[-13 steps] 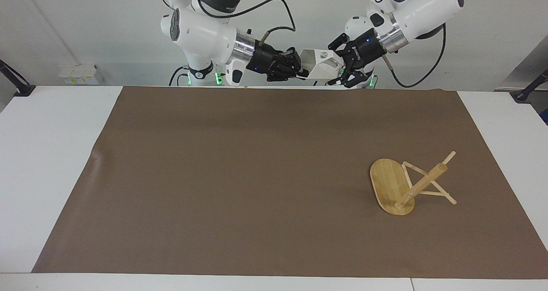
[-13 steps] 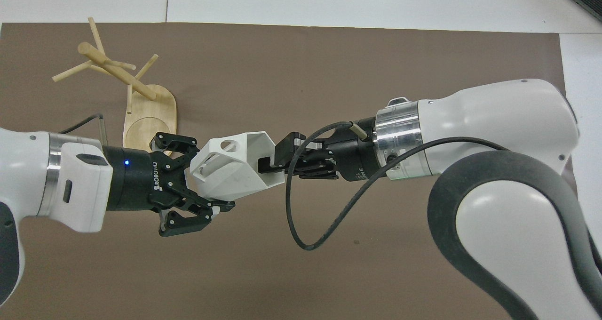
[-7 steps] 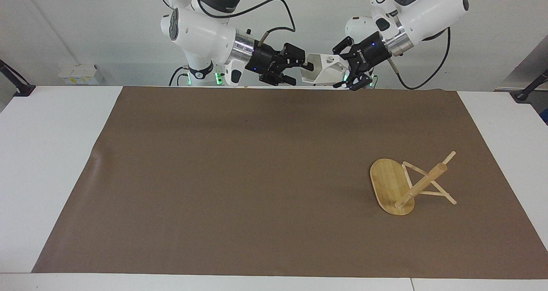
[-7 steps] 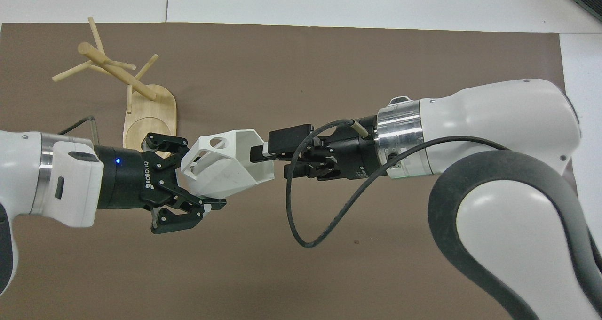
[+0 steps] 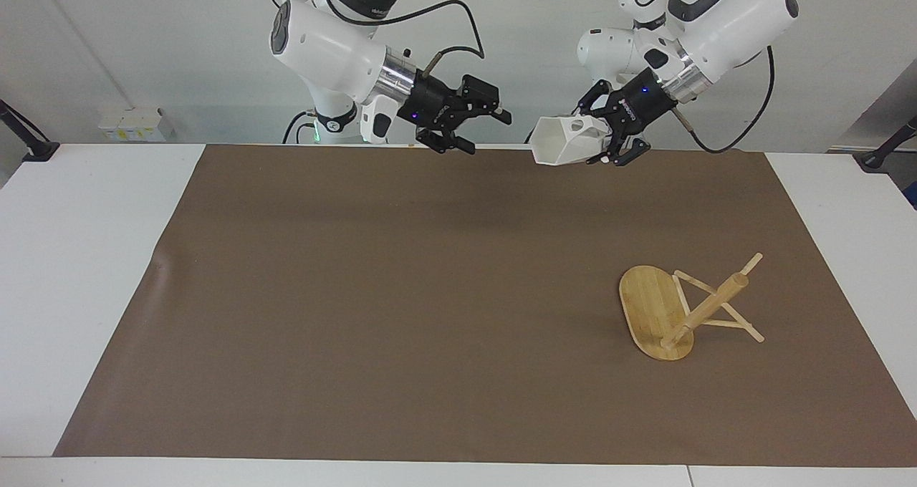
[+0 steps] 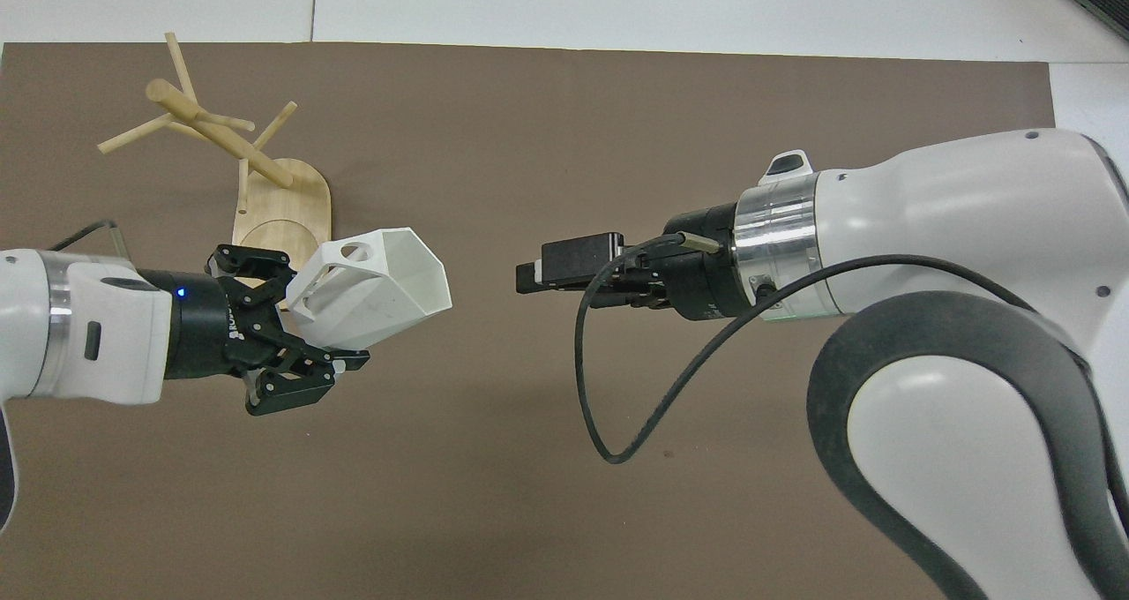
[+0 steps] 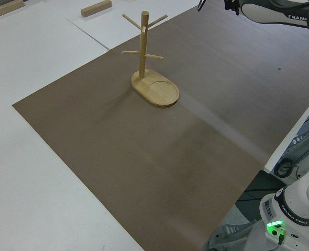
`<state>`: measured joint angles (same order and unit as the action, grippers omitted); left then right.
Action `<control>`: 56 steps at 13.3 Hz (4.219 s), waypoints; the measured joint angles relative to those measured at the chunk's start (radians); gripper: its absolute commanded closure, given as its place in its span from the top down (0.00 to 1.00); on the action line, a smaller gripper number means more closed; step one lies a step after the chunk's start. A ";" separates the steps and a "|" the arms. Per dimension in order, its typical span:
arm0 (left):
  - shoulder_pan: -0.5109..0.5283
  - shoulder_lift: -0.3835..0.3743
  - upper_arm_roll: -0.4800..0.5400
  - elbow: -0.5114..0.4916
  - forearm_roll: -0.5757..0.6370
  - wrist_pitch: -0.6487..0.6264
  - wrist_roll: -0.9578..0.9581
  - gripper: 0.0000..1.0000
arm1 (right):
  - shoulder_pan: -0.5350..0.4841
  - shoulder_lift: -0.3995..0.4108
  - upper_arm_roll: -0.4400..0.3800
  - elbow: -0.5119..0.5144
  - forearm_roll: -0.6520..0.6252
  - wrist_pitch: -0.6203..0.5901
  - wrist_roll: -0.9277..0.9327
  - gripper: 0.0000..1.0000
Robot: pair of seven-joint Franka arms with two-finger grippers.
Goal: Hang cup on rack
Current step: 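Open the right gripper and withdraw it while the left gripper takes the cup, then carry the cup with the left gripper to the wooden rack peg, then hang the cup on the peg and open the left gripper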
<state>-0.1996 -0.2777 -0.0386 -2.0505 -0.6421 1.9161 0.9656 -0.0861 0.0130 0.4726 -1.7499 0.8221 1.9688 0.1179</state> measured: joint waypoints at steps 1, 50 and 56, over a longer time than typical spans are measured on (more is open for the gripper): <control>0.000 0.000 -0.002 -0.006 0.028 0.018 -0.038 0.00 | 0.000 -0.006 -0.012 0.001 -0.121 0.000 -0.030 1.00; 0.084 0.329 -0.017 -0.061 0.163 0.701 -0.857 0.00 | -0.011 -0.088 -0.470 0.030 -0.866 -0.262 -0.210 1.00; 0.129 0.329 -0.019 -0.018 0.129 0.595 -0.933 0.94 | -0.011 -0.088 -0.470 0.030 -0.865 -0.262 -0.210 1.00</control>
<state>-0.0708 0.0515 -0.0578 -2.0687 -0.5127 2.5116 0.0325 -0.0976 -0.0754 0.0022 -1.7200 -0.0426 1.7069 -0.0917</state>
